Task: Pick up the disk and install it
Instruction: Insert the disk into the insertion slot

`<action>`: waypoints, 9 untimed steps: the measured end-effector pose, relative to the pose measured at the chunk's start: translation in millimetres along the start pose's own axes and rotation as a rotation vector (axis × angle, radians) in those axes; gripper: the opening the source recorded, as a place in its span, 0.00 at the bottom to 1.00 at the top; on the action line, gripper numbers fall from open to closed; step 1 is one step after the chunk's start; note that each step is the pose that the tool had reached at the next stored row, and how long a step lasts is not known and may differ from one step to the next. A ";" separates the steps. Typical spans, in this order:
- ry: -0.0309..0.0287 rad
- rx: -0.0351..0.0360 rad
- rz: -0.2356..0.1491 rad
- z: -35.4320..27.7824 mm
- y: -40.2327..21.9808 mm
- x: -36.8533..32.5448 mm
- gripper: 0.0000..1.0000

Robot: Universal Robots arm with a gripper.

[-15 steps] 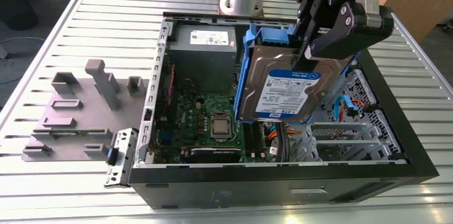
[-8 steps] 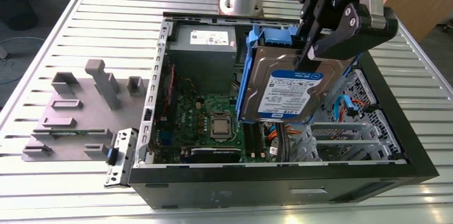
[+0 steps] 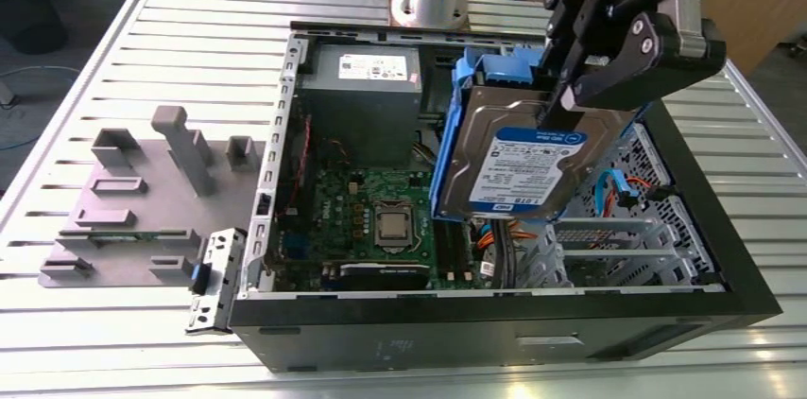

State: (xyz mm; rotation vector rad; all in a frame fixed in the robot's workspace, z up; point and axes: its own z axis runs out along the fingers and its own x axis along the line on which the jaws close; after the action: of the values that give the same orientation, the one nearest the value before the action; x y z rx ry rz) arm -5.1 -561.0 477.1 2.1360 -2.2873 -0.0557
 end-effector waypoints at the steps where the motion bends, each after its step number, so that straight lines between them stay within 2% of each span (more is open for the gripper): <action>1: 0.0000 0.0000 0.000 0.2 -1.5 -0.1 0.35; 9: 0.0001 0.0000 -0.001 1.0 -14.9 -1.0 0.35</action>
State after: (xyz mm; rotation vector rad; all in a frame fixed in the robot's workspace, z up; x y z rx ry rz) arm 9.8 -561.0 475.6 2.1372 -2.2860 -0.0556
